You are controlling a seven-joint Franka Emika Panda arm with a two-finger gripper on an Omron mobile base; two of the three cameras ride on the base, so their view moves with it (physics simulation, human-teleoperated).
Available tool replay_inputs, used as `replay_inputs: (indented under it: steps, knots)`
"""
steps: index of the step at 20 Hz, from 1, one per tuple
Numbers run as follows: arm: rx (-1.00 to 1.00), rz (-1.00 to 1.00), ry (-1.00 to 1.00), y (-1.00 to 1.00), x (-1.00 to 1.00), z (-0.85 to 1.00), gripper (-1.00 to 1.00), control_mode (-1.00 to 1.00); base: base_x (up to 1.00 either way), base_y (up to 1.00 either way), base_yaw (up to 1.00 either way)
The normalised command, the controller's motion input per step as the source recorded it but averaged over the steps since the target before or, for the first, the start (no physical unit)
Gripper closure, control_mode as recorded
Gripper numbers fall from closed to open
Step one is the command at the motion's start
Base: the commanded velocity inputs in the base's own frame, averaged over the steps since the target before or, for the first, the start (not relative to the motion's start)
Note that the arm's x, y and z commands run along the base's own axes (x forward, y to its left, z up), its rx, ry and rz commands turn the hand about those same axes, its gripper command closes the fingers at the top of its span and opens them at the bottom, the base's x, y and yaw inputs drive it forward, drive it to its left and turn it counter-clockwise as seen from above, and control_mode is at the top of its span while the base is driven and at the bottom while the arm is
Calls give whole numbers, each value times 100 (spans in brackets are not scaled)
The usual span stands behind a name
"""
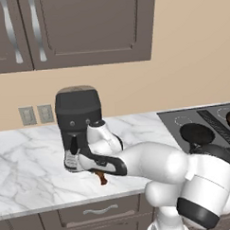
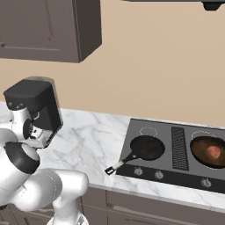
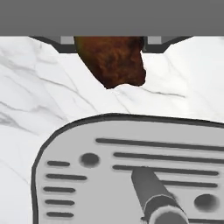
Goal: Place both pans onto different burners. Then place the onion and the chicken drumstick on different pans.
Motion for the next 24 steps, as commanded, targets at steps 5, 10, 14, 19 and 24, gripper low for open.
replay_inputs:
  steps: [5, 10, 14, 19, 24]
  knots:
    - [0, -1, -3, -38, -7, 78, 100, -100, 0, 0, 0]
    - [0, -5, 0, -55, 3, 82, 100, -100, 0, 0, 0]
    - [0, -4, 0, -71, 0, 57, 100, -100, 0, 0, 0]
    - [0, -1, 0, -98, 0, 24, 100, -100, 0, 0, 0]
    - [-1, 0, 0, -100, 12, 6, 100, -100, 0, 0, 0]
